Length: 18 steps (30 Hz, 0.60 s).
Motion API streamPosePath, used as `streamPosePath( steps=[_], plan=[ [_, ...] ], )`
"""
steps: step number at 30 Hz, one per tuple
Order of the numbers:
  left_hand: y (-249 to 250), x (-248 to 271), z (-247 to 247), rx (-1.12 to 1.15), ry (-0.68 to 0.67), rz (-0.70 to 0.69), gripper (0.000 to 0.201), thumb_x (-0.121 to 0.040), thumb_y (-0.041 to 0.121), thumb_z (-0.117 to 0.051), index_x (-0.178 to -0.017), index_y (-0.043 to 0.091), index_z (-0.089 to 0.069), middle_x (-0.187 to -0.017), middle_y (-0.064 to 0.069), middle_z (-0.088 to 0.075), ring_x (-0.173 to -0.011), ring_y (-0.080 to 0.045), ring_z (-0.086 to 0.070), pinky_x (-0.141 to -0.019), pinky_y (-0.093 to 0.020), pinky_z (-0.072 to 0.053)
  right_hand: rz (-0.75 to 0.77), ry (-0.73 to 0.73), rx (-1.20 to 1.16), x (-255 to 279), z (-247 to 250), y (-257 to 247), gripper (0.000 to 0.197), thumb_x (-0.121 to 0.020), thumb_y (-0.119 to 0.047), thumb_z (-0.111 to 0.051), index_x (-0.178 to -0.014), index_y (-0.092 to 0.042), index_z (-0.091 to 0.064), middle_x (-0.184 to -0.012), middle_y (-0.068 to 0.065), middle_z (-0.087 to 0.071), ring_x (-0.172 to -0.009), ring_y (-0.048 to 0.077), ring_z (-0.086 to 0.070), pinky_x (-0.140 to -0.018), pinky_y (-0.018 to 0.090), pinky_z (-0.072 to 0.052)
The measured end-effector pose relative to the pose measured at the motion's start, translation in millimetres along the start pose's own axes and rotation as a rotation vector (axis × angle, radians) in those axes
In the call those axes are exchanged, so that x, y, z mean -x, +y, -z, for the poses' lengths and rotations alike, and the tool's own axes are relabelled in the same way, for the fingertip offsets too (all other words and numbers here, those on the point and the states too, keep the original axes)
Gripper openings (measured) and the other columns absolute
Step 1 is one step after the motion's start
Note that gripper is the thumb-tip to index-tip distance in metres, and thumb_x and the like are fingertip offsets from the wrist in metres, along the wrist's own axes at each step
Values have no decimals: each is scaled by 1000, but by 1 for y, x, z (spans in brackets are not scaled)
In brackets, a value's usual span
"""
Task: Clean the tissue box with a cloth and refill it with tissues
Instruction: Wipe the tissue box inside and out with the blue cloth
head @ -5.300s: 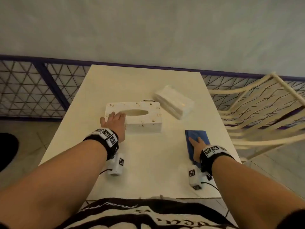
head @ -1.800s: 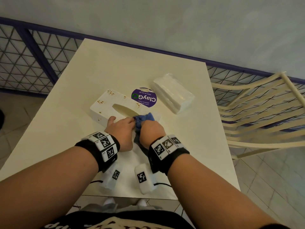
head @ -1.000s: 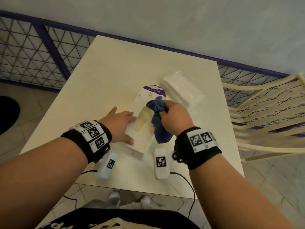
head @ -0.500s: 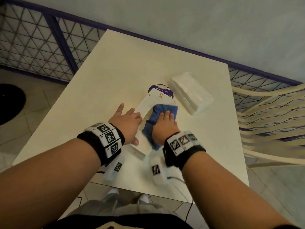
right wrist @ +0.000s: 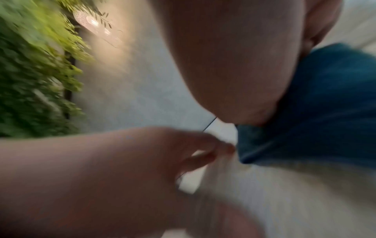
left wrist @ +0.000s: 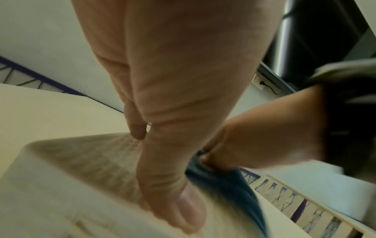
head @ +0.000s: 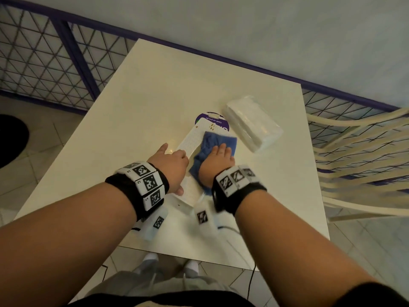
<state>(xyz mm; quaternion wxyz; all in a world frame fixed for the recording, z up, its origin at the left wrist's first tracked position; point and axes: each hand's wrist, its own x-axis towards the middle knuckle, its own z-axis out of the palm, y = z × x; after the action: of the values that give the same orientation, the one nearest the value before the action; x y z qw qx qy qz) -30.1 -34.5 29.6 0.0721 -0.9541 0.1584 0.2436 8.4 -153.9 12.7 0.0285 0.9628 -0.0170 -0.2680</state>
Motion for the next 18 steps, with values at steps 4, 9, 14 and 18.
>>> streamPosePath(
  steps=[4, 9, 14, 18],
  plan=[
    [3, 2, 2, -5, -12, 1, 77, -78, 57, -63, -138, 15, -39, -141, -1, -36, -124, -16, -45, -116, -49, -7, -17, -38, -2, 9, -15, -7, 92, -90, -49, -50, -153, -11, 5, -162, 9, 11, -150, 27, 7, -121, 43, -5],
    [-2, 1, -5, 61, -20, 23, 87, -76, 54, -68, -142, 14, -29, -149, -2, -26, -125, -21, -48, -117, -49, -2, -37, 54, -125, -34, 31, 12, 80, -93, -35, -45, -154, -11, 1, -162, 11, 8, -149, 30, 5, -121, 46, -5],
    [-1, 0, -4, 38, 3, 14, 85, -77, 54, -66, -142, 13, -30, -149, -4, -27, -123, -22, -50, -116, -48, -4, -30, 41, 14, -8, 8, -1, 83, -92, -38, -51, -153, -7, -4, -162, 12, 2, -149, 29, -3, -121, 41, -12],
    [-1, 2, -4, 79, 10, 10, 86, -76, 55, -67, -141, 14, -30, -149, -3, -28, -130, -20, -42, -116, -48, -8, -11, -61, 94, 22, -20, -13, 89, -93, -51, -44, -153, -9, 6, -162, 11, 12, -150, 29, 7, -120, 45, -4]
  ],
)
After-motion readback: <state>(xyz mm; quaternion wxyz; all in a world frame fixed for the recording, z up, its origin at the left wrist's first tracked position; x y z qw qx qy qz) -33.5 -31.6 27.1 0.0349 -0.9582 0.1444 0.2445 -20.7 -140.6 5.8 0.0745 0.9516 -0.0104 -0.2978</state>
